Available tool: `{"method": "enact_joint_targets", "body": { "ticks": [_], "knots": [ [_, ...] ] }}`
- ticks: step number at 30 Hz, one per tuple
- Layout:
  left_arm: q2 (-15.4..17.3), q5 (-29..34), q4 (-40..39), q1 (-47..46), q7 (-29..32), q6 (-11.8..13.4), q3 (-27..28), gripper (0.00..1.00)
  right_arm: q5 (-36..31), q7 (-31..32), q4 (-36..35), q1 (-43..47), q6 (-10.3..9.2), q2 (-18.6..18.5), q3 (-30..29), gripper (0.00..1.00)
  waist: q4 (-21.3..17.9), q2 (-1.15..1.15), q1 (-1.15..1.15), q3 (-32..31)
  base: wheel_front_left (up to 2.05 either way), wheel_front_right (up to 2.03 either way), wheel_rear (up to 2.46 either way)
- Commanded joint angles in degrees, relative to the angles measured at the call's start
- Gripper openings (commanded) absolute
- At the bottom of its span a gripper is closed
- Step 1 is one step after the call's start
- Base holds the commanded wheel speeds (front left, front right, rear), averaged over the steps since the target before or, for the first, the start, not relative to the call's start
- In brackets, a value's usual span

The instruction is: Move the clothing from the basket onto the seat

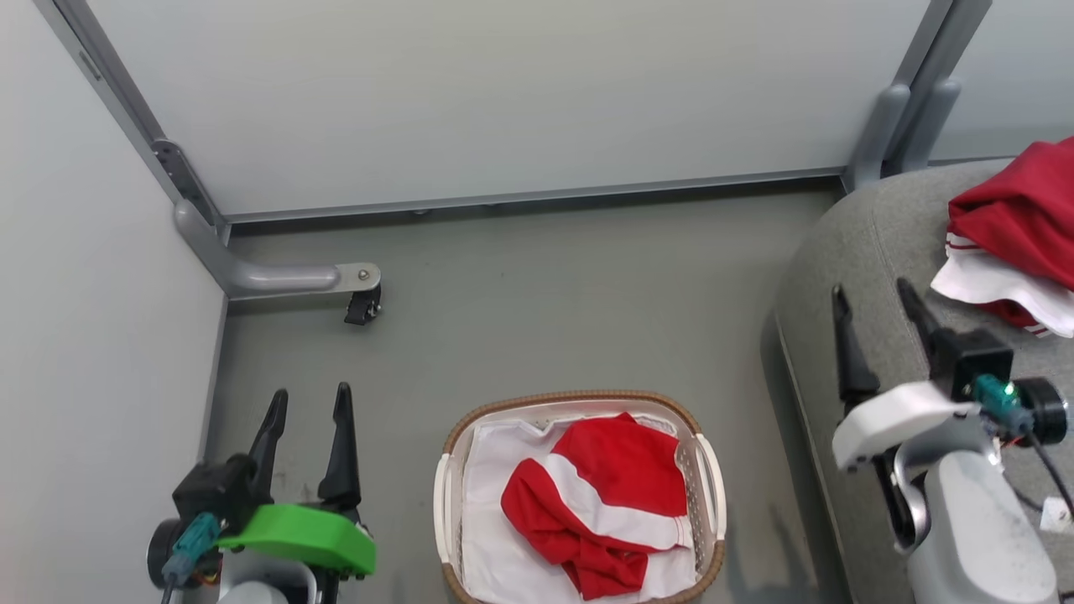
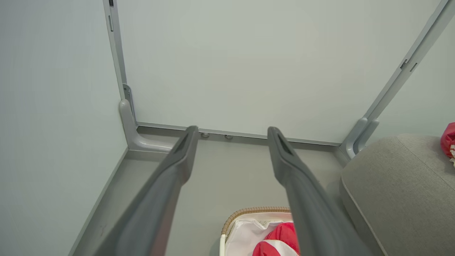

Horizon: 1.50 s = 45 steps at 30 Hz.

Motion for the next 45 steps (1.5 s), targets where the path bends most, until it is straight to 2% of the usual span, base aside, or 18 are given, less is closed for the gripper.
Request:
{"method": "enact_joint_targets", "body": {
  "ticks": [1,14,45],
  "knots": [
    [0.03,-0.58,-0.25,1.41,-0.05,-0.16,0.41,1.0,0.82,-0.15,-0.07,1.72,-0.08,-0.19,0.53,1.0,0.22,0.0,0.0,-1.22,0.0,0.0,0.0],
    [0.01,-1.2,-0.29,6.35,-0.05,0.02,0.79,1.0,5.15,-0.15,-1.18,9.47,-0.08,-0.15,5.27,1.0,-0.38,0.0,0.0,-3.43,0.0,0.0,0.0],
    [0.01,-0.04,0.15,5.22,-0.05,0.14,-0.79,1.0,5.6,-0.15,-1.34,8.32,-0.08,-0.16,5.88,1.0,-0.63,0.0,0.0,-2.57,0.0,0.0,0.0]
  ]
}}
